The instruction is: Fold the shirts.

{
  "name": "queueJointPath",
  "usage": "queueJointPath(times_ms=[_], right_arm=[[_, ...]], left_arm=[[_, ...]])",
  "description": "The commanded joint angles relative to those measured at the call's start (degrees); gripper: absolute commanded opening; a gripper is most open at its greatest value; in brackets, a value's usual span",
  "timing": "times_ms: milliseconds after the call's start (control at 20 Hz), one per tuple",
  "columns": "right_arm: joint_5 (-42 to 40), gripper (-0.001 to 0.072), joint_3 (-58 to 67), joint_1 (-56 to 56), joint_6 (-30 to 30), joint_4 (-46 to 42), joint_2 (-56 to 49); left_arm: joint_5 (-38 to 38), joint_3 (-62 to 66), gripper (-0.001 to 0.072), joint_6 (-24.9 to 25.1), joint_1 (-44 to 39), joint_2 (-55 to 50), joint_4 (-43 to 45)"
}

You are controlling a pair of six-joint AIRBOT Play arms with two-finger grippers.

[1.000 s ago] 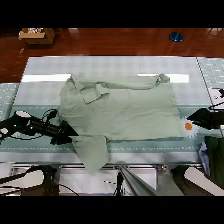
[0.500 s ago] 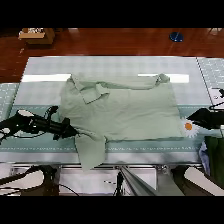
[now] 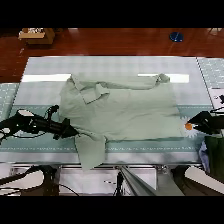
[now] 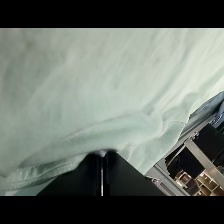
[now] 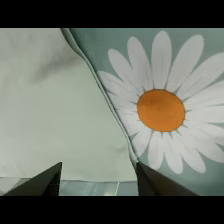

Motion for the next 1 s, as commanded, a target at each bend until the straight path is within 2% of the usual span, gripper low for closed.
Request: queueJointPath(times_ms=[0, 300, 650, 700, 750, 800, 850, 950], right_arm=[[1.86, 0.0528, -0.04, -0.63, 0.59, -1.31, -4.28], [0.68, 0.0527, -0.15, -0.33, 0.46, -3.43, -8.52], [-1.55, 0.0509, -0.15, 10.03, 2.58, -3.89, -11.19], [-1.44, 0.0442, -0.15, 11.04, 2.67, -3.85, -11.41], [-1.44, 0.0314, -0.13, 11.98, 2.60, -3.78, -11.32], [-0.98, 0.0080, -0.13, 12.48, 2.60, -3.67, -11.17], [-0.07, 0.0038, -0.13, 12.57, 2.10, -2.95, -10.71], [2.71, 0.0037, 0.17, 12.57, -2.99, 1.27, -7.69]], left_arm=[[4.98, 0.00, 0.0020, 0.61, -0.04, 0.00, 0.07], [5.03, 0.00, 0.0020, 0.81, -0.04, 0.00, 0.07], [5.05, 0.00, 0.0020, 1.73, -0.04, 0.00, 0.07], [5.05, 0.00, 0.0020, 2.05, -0.04, 0.00, 0.04], [5.03, 0.00, 0.0020, 2.05, -0.04, 0.00, 0.04], [5.03, 0.02, 0.0020, 2.08, -0.04, 0.00, 0.02], [4.92, 0.17, 0.0020, 2.43, -0.04, 0.13, -0.31], [2.43, 2.23, 0.0019, 5.51, -0.04, 0.87, -1.68]])
